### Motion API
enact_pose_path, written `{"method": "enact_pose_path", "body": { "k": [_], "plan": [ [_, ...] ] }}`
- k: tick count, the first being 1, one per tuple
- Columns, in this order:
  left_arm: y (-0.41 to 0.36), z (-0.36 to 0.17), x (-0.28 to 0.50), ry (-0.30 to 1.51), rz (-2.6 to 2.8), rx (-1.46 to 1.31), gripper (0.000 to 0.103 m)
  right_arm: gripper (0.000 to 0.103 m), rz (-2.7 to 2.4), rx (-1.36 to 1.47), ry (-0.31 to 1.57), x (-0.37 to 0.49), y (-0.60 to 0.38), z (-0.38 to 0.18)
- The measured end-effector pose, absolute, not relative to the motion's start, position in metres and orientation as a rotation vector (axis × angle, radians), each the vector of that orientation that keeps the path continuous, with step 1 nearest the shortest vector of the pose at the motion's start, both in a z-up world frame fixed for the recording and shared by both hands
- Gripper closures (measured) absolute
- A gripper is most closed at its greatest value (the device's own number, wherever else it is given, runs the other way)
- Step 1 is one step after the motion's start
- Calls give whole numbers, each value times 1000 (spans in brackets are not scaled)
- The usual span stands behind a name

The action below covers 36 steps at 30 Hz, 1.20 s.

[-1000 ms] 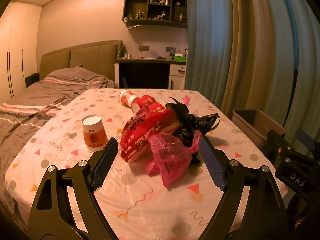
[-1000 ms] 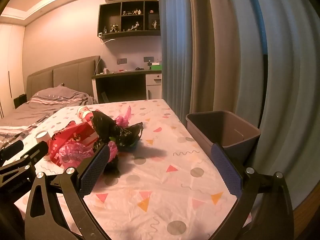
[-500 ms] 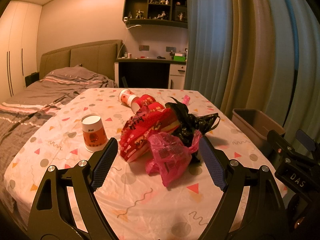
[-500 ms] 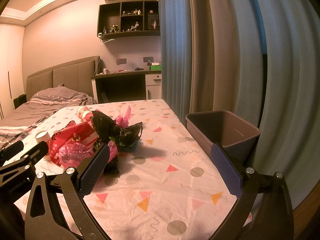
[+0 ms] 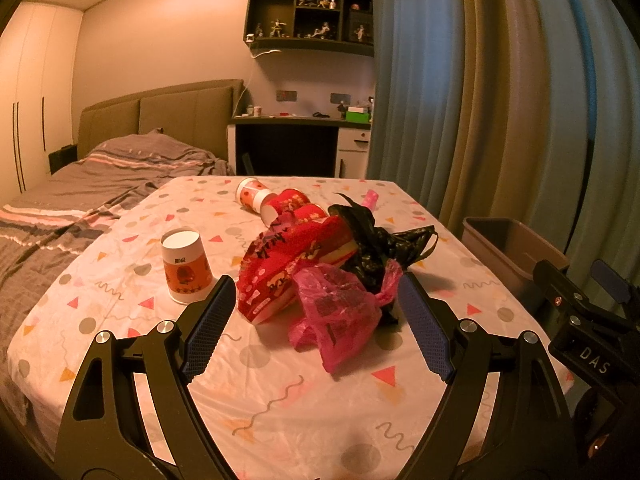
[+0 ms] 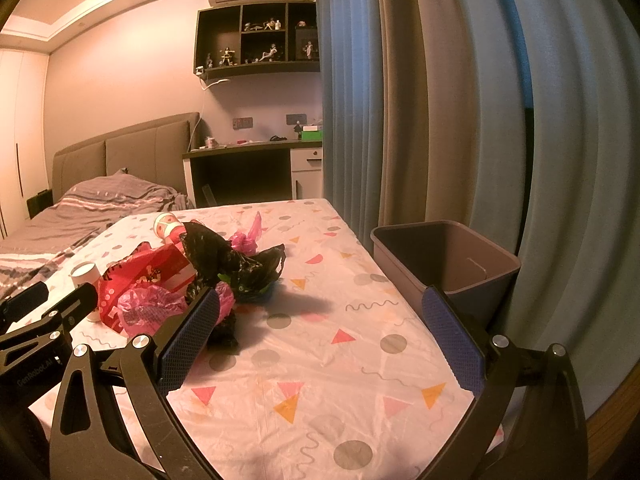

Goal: Collect trash

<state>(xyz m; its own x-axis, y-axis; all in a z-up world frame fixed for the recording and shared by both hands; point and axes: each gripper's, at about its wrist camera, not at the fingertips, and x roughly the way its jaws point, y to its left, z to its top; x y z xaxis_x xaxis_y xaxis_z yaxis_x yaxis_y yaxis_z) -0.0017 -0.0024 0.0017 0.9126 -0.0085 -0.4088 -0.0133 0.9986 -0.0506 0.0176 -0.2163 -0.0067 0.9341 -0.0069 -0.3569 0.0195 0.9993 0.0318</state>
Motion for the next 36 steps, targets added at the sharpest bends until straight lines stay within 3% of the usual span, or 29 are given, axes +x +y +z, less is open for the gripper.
{"method": "enact_pose_path", "body": {
  "k": [36],
  "plan": [
    [-1, -1, -2, 423, 3, -55, 21, 5, -14, 36, 363, 16, -220, -6]
  ]
}}
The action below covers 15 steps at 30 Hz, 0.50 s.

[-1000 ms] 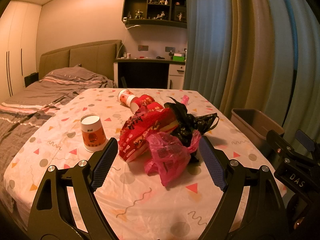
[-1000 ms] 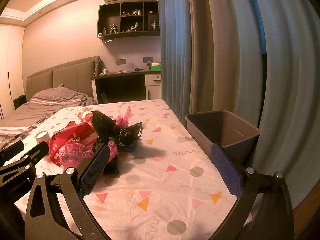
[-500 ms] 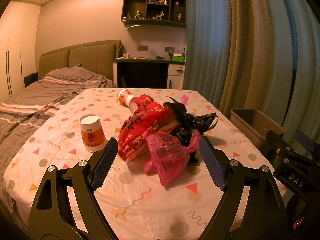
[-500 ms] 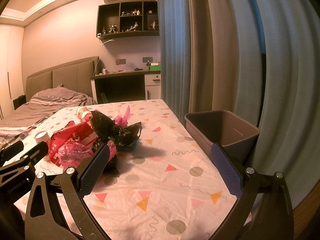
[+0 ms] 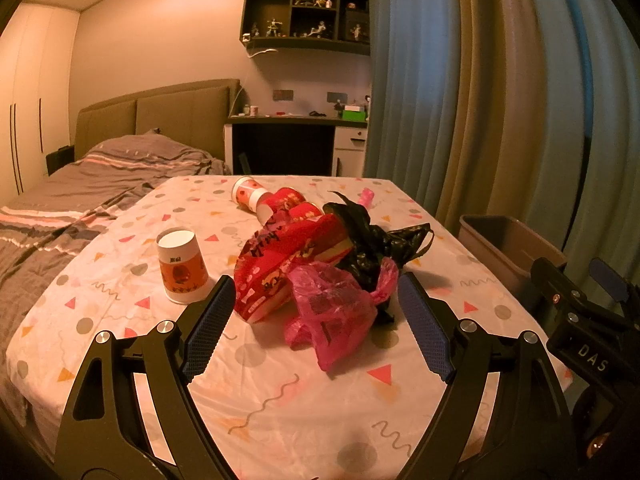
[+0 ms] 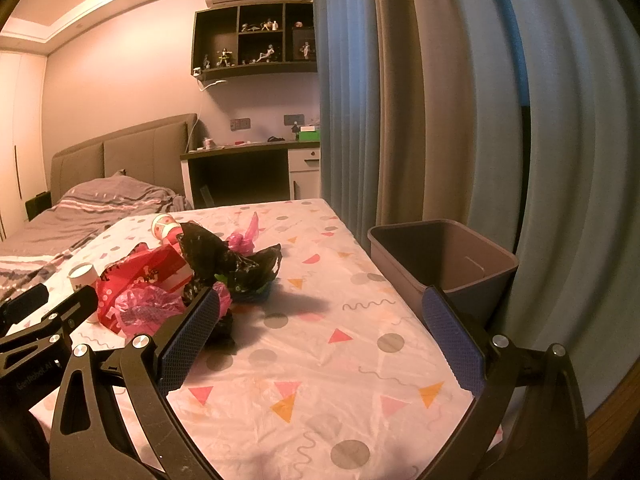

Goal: Collect trash

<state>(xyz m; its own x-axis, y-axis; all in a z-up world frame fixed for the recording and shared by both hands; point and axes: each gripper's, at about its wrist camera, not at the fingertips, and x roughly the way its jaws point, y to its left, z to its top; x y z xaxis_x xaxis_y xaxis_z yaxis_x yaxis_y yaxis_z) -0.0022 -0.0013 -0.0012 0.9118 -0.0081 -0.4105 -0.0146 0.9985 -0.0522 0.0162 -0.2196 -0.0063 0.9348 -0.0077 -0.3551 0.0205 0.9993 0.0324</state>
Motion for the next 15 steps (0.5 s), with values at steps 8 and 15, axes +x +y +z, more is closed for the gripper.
{"method": "enact_pose_path", "body": {
  "k": [8, 15],
  "plan": [
    [-2, -3, -2, 424, 2, -56, 21, 5, -14, 36, 364, 16, -219, -7],
    [-3, -4, -2, 424, 4, -55, 21, 5, -10, 36, 363, 16, -220, -6]
  ]
}}
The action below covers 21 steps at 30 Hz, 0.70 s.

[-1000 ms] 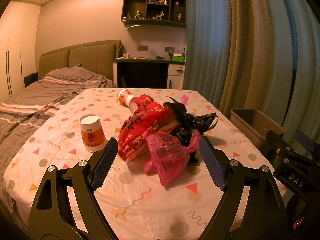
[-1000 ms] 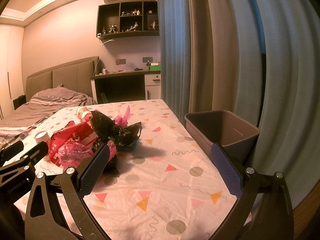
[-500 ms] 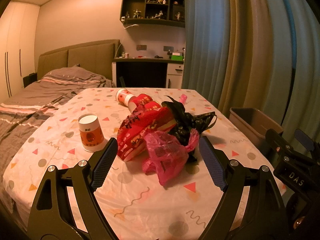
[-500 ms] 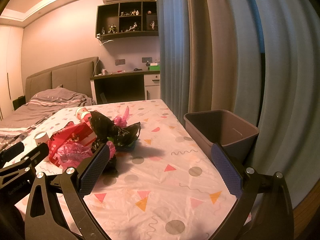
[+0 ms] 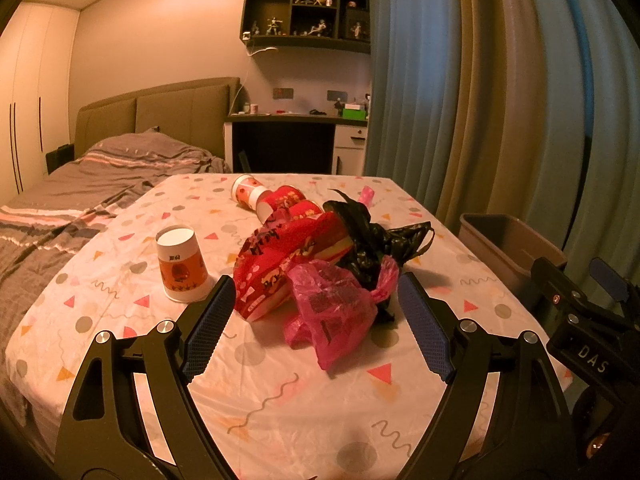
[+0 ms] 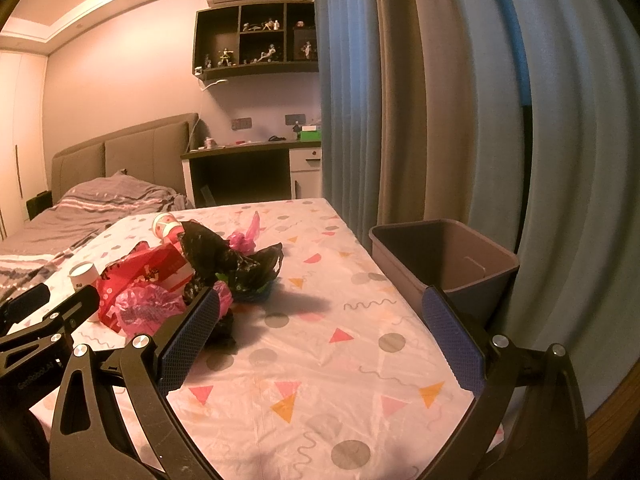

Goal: Collect trash

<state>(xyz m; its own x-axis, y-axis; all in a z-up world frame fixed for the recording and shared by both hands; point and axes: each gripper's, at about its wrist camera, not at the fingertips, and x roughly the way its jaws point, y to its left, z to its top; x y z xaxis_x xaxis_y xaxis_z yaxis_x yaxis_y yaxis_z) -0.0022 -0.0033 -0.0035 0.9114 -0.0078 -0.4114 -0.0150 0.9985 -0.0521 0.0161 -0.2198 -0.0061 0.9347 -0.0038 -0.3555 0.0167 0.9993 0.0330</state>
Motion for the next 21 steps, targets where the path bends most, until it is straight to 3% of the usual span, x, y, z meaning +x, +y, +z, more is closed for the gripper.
{"method": "enact_pose_path", "body": {
  "k": [21],
  "plan": [
    [-15, -15, 1, 426, 25, -75, 21, 5, 36, 46, 374, 22, -212, -15]
  ]
}}
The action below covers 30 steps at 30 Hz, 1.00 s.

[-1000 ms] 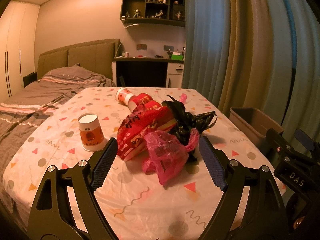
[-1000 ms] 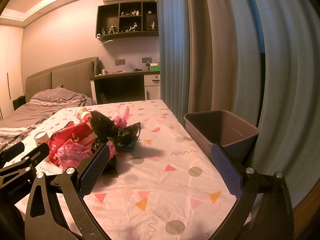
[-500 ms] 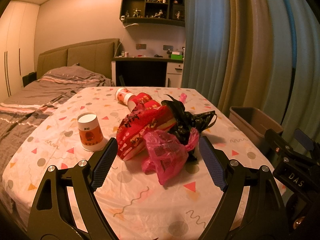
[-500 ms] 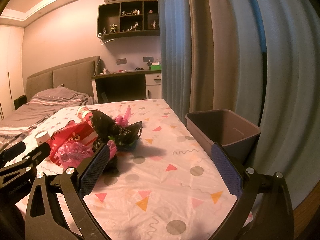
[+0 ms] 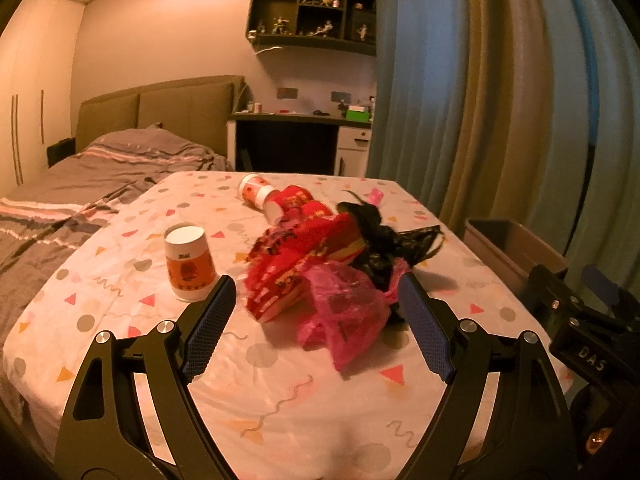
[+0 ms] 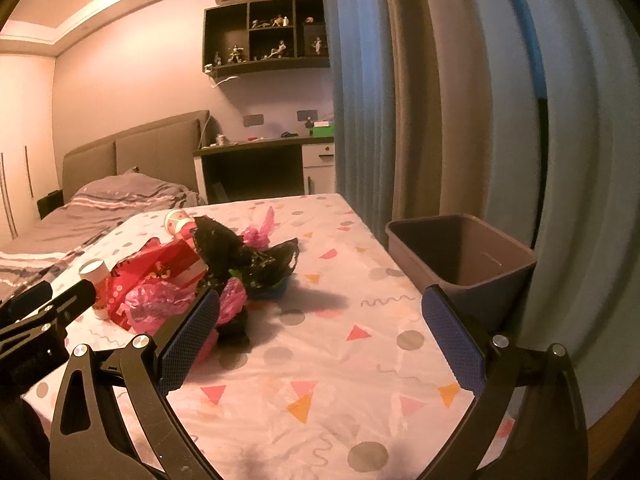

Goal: Collect trash
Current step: 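Grasp the red snack bag with the left tool while the right tool grasps the pink plastic bag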

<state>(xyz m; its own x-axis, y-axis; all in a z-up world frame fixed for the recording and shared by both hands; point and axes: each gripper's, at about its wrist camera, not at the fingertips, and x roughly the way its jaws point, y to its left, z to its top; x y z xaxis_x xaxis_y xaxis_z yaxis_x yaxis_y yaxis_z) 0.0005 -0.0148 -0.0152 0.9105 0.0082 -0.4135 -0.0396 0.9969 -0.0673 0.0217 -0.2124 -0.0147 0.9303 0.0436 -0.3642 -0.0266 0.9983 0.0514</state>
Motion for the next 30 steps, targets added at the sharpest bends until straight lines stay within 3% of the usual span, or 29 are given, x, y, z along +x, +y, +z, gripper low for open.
{"method": "enact_pose_path", "body": {
  "k": [4, 11, 14, 22, 30],
  "plan": [
    [-8, -18, 4, 431, 56, -99, 21, 5, 85, 32, 395, 30, -199, -22],
    [18, -14, 4, 416, 105, -124, 25, 14, 226, 38, 486, 53, -167, -40],
    [31, -13, 6, 403, 135, -132, 25, 25, 296, 9, 505, 57, -144, -47],
    [63, -13, 12, 385, 179, -170, 25, 33, 427, -73, 536, 70, -95, -55],
    [77, -22, 18, 413, 165, -192, 25, 56, 441, -112, 579, 88, -74, -64]
  ]
}}
